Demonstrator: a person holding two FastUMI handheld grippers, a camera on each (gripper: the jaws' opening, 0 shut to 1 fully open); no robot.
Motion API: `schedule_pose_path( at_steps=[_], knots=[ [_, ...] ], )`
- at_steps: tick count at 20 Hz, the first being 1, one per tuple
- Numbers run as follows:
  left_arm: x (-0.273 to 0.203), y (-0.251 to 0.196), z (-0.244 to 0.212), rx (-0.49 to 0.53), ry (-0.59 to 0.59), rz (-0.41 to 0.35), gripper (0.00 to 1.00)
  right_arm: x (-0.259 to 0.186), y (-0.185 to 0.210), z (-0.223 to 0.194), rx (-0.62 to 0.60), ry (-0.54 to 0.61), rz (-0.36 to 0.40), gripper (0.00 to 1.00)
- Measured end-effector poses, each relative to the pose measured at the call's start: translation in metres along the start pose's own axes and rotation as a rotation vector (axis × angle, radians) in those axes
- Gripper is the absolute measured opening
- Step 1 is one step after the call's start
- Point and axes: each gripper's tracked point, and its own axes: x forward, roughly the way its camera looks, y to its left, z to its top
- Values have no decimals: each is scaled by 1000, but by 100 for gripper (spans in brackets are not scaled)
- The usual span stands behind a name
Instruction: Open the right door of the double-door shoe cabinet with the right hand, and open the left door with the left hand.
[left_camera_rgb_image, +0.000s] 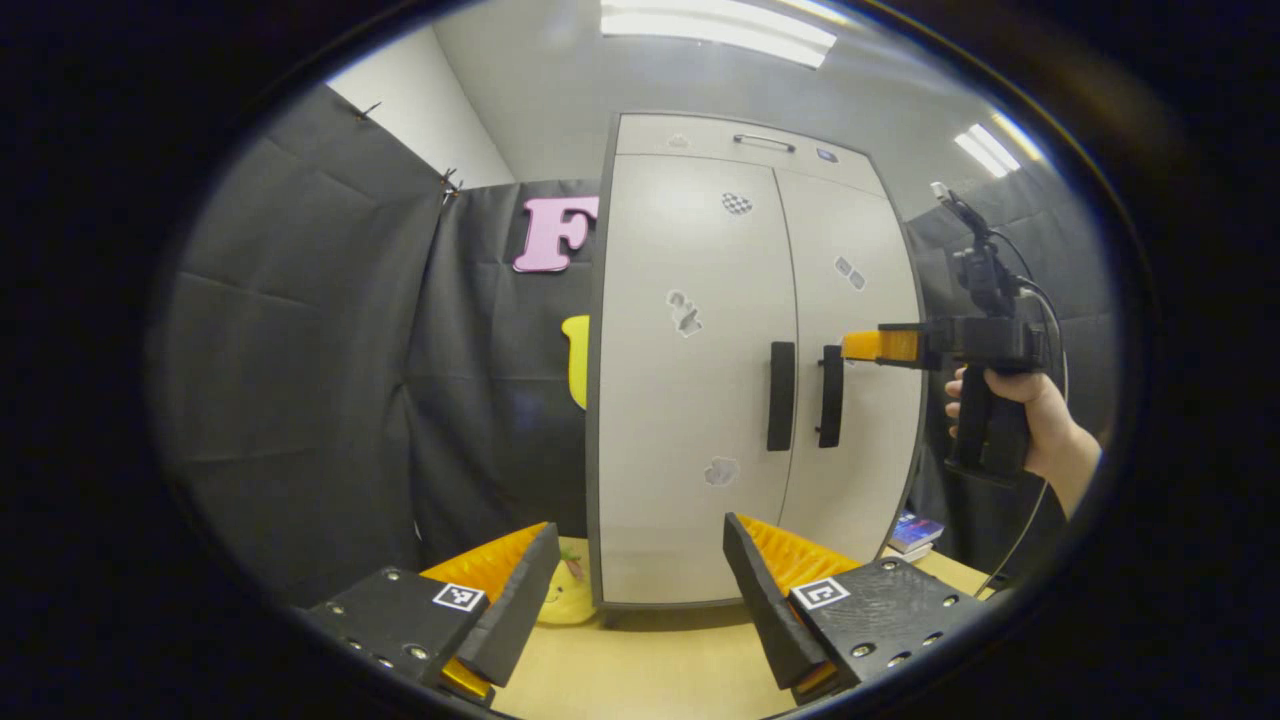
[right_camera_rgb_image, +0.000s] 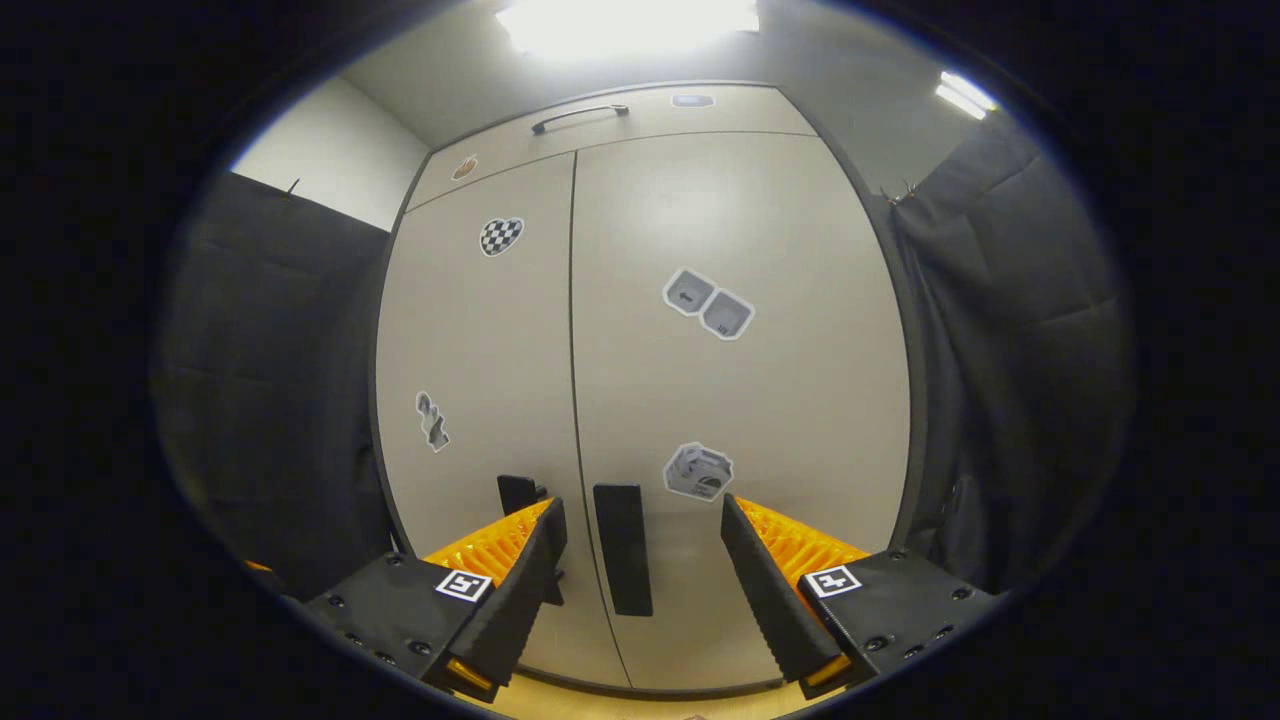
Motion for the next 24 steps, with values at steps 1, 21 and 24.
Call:
schedule_pose_path(
  at_steps=[1, 21, 24],
  knots=[
    [1, 3, -1, -1, 3, 6, 95, 6, 0, -4, -4, 6, -9, 98],
    [-10, 25, -5, -35, 11, 50, 95, 55, 10, -69, -36, 134, -49, 34],
    [-12, 22, -7, -21, 18, 49, 95, 56, 9, -68, -28, 136, -43, 24]
  ],
)
